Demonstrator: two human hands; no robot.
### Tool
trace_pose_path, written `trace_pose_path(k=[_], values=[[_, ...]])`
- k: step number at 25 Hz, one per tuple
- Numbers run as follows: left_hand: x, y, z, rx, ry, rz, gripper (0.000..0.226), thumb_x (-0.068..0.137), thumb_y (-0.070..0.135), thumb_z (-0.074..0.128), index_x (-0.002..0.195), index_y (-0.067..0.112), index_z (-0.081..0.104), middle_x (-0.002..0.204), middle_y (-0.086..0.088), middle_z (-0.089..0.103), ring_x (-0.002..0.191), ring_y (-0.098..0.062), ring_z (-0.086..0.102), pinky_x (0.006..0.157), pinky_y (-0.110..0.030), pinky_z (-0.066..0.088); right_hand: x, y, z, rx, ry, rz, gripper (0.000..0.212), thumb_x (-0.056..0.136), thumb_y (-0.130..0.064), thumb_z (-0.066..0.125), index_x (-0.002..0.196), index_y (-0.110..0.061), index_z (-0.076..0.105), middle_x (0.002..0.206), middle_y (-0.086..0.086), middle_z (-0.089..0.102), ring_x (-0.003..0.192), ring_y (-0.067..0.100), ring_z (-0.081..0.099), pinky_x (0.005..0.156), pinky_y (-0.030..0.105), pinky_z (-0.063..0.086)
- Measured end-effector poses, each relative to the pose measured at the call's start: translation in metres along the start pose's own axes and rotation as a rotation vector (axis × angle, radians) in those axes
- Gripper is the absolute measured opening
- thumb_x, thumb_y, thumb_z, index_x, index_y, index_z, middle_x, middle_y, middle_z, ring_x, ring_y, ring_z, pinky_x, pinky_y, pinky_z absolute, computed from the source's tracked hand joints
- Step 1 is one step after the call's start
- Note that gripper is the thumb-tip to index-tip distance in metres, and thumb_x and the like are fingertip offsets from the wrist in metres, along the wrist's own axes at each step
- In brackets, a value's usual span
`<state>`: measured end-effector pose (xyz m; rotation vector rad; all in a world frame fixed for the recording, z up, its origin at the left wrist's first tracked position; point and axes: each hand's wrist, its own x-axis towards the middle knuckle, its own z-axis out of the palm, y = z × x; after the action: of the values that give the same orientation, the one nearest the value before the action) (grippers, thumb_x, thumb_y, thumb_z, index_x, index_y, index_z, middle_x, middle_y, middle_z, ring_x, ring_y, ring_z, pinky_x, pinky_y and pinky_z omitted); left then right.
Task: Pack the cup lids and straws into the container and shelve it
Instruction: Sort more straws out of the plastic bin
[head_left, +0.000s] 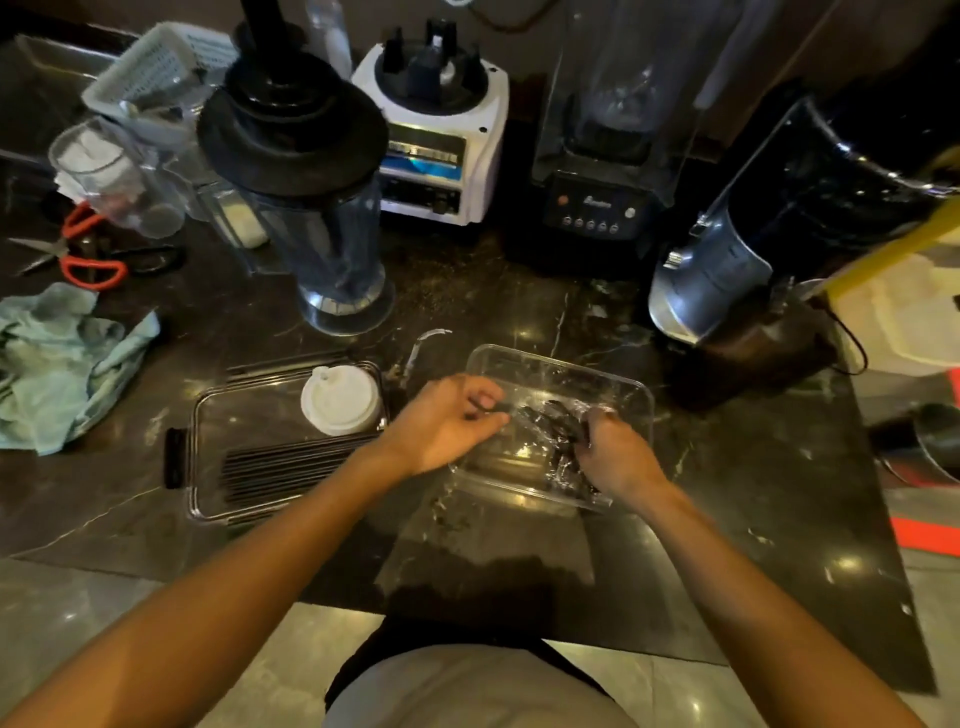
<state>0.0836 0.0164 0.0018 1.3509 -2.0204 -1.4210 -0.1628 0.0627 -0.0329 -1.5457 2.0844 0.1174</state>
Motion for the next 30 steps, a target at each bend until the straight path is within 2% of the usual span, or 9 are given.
trace_pose_path(k=[2, 5, 7, 11, 14, 19, 25, 28, 30], values=[[0.013, 0.007, 0.02, -0.042, -0.096, -0.035, 0.03, 0.097, 0.017, 0.068, 0.126, 0.011, 0.066, 0.102, 0.012, 0.066, 0.094, -0.002, 0.067, 0.08, -0.007, 0.048, 0.006, -0.002, 0.001, -0.071, -0.033, 0.001, 0.039, 0.097, -0.024, 0.065, 0.132, -0.009, 0.056, 0.135, 0.017, 0.06, 0.125, 0.036, 0.058, 0.104, 0.046, 0.05], [0.028, 0.008, 0.041, 0.034, -0.25, -0.121, 0.035, 0.101, 0.021, 0.061, 0.136, 0.018, 0.058, 0.108, 0.003, 0.064, 0.096, -0.014, 0.065, 0.087, -0.029, 0.054, 0.015, -0.003, 0.006, -0.061, -0.05, -0.007, 0.053, 0.093, -0.028, 0.074, 0.138, -0.01, 0.051, 0.141, 0.016, 0.052, 0.127, 0.036, 0.058, 0.106, 0.049, 0.05], [0.036, 0.007, 0.05, 0.1, -0.27, -0.166, 0.027, 0.102, 0.021, 0.059, 0.129, 0.02, 0.062, 0.099, 0.003, 0.068, 0.085, -0.013, 0.066, 0.085, -0.038, 0.058, 0.018, -0.002, 0.011, -0.029, -0.047, -0.058, 0.043, 0.093, -0.023, 0.074, 0.13, -0.015, 0.054, 0.124, 0.012, 0.066, 0.117, 0.034, 0.066, 0.099, 0.048, 0.054], [0.044, 0.007, 0.061, 0.058, -0.249, -0.286, 0.02, 0.101, 0.021, 0.058, 0.118, 0.016, 0.068, 0.11, -0.007, 0.073, 0.099, -0.025, 0.07, 0.083, -0.033, 0.056, 0.019, 0.004, 0.012, 0.199, -0.055, -0.072, 0.013, 0.097, -0.017, 0.069, 0.107, -0.02, 0.062, 0.096, 0.0, 0.071, 0.083, 0.016, 0.072, 0.069, 0.031, 0.057], [0.051, 0.003, 0.065, -0.086, -0.173, -0.362, 0.017, 0.101, 0.029, 0.06, 0.107, 0.016, 0.069, 0.111, -0.015, 0.073, 0.106, -0.031, 0.07, 0.096, -0.046, 0.057, 0.014, 0.007, 0.008, 0.533, -0.126, -0.065, 0.009, 0.096, -0.014, 0.069, 0.095, -0.021, 0.064, 0.085, 0.005, 0.073, 0.069, 0.017, 0.067, 0.067, 0.043, 0.058], [0.065, -0.001, 0.067, -0.317, -0.113, -0.433, 0.006, 0.101, 0.025, 0.061, 0.102, 0.029, 0.065, 0.112, -0.002, 0.071, 0.104, -0.018, 0.07, 0.097, -0.037, 0.058, 0.008, 0.015, 0.003, 0.838, -0.128, -0.048, 0.013, 0.101, -0.01, 0.061, 0.098, -0.015, 0.073, 0.065, -0.004, 0.063, 0.055, 0.011, 0.056, 0.052, 0.027, 0.046], [0.074, -0.01, 0.069, -0.613, -0.083, -0.471, 0.026, 0.094, 0.031, 0.072, 0.117, 0.018, 0.071, 0.109, -0.006, 0.077, 0.1, -0.017, 0.075, 0.086, -0.026, 0.06, 0.014, 0.016, -0.003, 0.974, -0.253, 0.055, 0.022, 0.095, -0.007, 0.071, 0.117, -0.012, 0.07, 0.091, -0.003, 0.073, 0.062, 0.008, 0.062, 0.053, 0.021, 0.046], [0.076, -0.009, 0.069, -0.459, -0.033, -0.378, 0.037, 0.092, 0.016, 0.074, 0.129, 0.011, 0.065, 0.104, 0.001, 0.073, 0.091, -0.009, 0.071, 0.079, -0.017, 0.056, 0.016, 0.011, -0.006, 0.987, -0.303, 0.045, 0.018, 0.092, -0.005, 0.074, 0.109, -0.011, 0.071, 0.083, 0.0, 0.073, 0.061, 0.009, 0.061, 0.055, 0.022, 0.048], [0.074, -0.008, 0.063, -0.158, -0.031, -0.183, 0.055, 0.091, 0.007, 0.071, 0.142, 0.017, 0.054, 0.12, 0.01, 0.063, 0.106, -0.004, 0.064, 0.091, -0.015, 0.052, 0.016, 0.012, -0.009, 1.058, -0.293, 0.052, 0.02, 0.092, -0.004, 0.073, 0.11, -0.008, 0.069, 0.072, 0.003, 0.069, 0.057, 0.012, 0.059, 0.057, 0.026, 0.049]])
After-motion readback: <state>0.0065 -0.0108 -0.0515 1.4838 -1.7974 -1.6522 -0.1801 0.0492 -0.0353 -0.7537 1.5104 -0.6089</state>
